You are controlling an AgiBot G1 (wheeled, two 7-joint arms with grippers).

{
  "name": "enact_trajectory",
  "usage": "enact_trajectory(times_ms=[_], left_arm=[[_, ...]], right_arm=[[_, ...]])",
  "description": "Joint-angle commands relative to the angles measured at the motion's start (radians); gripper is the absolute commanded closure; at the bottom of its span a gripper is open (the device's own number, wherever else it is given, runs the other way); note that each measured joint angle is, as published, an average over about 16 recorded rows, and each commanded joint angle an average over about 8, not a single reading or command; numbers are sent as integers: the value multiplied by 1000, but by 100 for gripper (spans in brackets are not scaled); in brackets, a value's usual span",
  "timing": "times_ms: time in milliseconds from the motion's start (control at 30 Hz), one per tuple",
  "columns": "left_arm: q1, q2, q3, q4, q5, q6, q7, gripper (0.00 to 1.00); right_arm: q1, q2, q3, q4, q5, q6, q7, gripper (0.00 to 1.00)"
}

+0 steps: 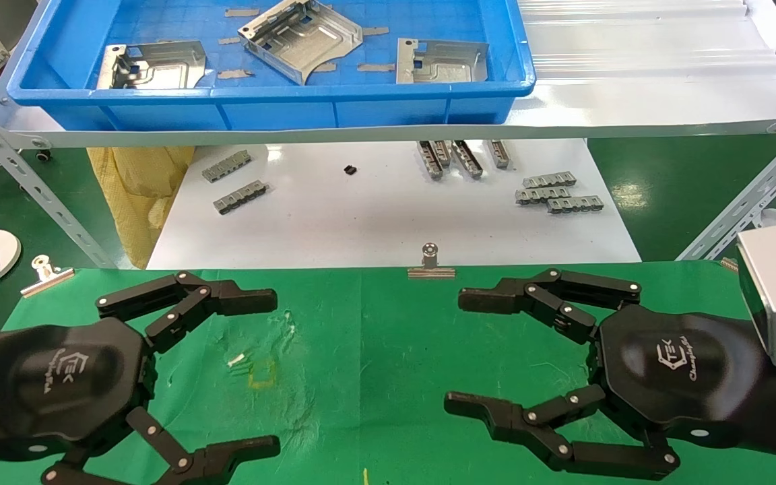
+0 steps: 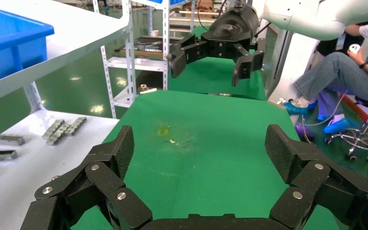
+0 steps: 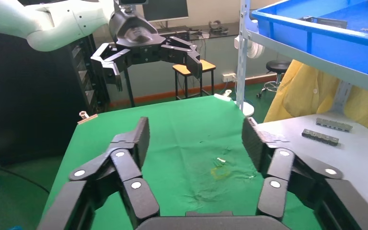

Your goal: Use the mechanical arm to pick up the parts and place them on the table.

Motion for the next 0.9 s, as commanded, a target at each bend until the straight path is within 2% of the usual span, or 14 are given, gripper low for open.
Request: enact_trajectory(times_ms=[33, 900], left_arm=[[0, 0, 0, 0, 0, 0, 0, 0], [-9, 3, -1, -1, 0, -5, -2, 0]], right_arm=[[0, 0, 0, 0, 0, 0, 0, 100], [0, 0, 0, 0, 0, 0, 0, 100]])
